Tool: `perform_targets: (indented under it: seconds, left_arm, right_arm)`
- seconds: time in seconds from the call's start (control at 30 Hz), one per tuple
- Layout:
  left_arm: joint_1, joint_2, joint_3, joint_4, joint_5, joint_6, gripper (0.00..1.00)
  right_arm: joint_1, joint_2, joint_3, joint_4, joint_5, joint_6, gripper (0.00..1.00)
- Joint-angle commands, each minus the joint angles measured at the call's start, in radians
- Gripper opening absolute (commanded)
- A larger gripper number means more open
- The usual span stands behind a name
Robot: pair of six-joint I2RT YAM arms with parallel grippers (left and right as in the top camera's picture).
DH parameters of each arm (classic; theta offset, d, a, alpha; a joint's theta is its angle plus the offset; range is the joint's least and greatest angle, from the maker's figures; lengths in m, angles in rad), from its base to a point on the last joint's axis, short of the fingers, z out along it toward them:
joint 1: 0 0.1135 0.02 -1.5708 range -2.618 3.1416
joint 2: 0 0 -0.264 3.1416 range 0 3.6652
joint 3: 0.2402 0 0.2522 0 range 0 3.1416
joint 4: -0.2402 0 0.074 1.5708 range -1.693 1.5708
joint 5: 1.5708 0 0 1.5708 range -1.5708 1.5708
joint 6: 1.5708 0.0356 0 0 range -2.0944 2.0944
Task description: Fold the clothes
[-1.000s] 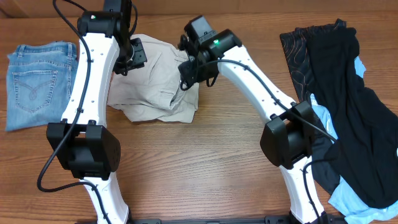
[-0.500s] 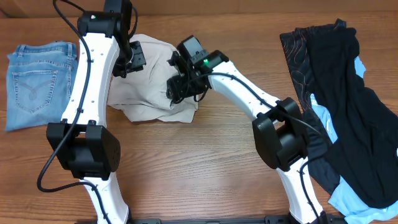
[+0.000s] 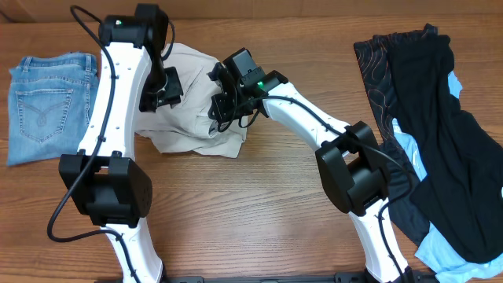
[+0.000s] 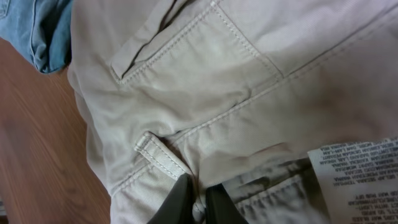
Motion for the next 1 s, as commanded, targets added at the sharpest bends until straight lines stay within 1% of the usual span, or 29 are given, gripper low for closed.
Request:
perform_targets:
  seconds: [0.0,0.1,0.3,0.5,0.63,0.67,0.7,0.8,0.97]
  left_arm:
    - [0.003,0.002,-0.102,0.024,-0.017,-0.03,0.4]
    - [0.003,0.002,-0.192,0.051,-0.009,-0.03,0.38]
    - [0.003,0.001,-0.285,0.055,-0.01,-0.03,0.35]
    - [0.003,0.001,-0.37,0.14,-0.016,-0.029,0.35]
    - [0.003,0.001,-0.452,0.237,-0.018,-0.03,0.34]
    - [0.003,0.001,-0.484,0.301,-0.02,-0.03,0.33]
    - [0.003,0.001,-0.499,0.333,-0.024,-0.031,0.31]
    - [0.003,0.001,-0.556,0.442,-0.024,-0.042,0.32]
    - [0.003,0.001,-0.652,0.626,-0.024,-0.046,0.32]
  right_arm:
    - [0.006,0.002,-0.005,0.019,-0.022,0.009,0.07]
    - [-0.001,0.002,-0.005,0.019,-0.022,0.027,0.05]
    - [-0.007,0.002,-0.005,0.019,0.01,0.031,0.04]
    - [-0.037,0.002,-0.005,0.019,0.014,0.031,0.04]
    - [-0.057,0.002,-0.005,0.002,0.011,0.031,0.04]
    - [-0.06,0.002,-0.005,-0.005,0.011,0.031,0.04]
    - [-0.06,0.002,-0.005,-0.008,0.011,0.031,0.04]
    - [-0.06,0.002,-0.005,-0.016,0.002,0.031,0.04]
    - [-0.06,0.001,-0.003,-0.018,-0.104,0.031,0.04]
